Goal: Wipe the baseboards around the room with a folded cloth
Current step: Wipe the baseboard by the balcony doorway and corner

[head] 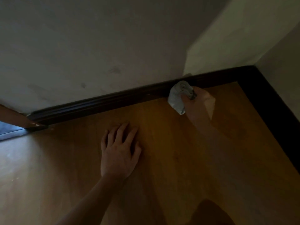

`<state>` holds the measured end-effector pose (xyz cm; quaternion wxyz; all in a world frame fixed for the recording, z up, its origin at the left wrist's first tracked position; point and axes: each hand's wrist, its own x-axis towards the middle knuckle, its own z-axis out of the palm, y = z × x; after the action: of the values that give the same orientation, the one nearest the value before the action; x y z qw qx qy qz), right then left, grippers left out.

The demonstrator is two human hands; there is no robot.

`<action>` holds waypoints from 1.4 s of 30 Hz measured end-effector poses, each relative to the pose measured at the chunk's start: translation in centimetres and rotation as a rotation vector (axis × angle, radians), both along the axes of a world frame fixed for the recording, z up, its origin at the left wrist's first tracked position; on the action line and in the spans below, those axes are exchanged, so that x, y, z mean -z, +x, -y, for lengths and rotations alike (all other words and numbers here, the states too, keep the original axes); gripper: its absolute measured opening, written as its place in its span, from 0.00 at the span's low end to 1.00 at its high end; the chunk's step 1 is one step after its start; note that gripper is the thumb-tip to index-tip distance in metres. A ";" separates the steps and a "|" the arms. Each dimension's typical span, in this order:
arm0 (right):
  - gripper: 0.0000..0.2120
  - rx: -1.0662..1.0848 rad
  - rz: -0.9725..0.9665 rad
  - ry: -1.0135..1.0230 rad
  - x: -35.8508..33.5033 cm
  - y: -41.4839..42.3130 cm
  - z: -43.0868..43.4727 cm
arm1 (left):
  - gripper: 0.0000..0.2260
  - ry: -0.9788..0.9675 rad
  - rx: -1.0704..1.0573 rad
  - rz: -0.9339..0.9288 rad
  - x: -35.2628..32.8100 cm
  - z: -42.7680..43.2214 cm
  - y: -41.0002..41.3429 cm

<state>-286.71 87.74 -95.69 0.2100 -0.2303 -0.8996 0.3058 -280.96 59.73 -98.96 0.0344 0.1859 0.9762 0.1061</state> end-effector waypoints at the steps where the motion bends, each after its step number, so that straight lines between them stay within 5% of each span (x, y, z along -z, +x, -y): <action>1: 0.11 0.037 -0.003 -0.025 0.0 0.1 -0.4 | 0.25 0.001 -0.002 0.001 0.0 0.0 0.0; 9: 0.09 -0.076 -0.017 0.023 0.2 -0.1 1.5 | 0.25 0.010 -0.001 0.008 0.0 0.0 0.0; 20: 0.13 0.178 0.047 -0.079 0.0 0.4 -3.2 | 0.24 0.022 0.001 0.012 0.2 0.3 -0.1; 29: 0.10 0.180 0.058 -0.075 -0.3 0.3 -3.3 | 0.25 0.026 0.001 0.011 0.1 0.1 0.0; 42: 0.08 -0.034 0.010 0.021 -0.4 -0.1 2.7 | 0.24 0.043 0.004 0.005 0.1 0.1 0.0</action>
<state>-286.77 85.06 -95.30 0.2029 -0.2141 -0.9076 0.2987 -280.95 59.61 -99.09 0.0328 0.1883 0.9733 0.1273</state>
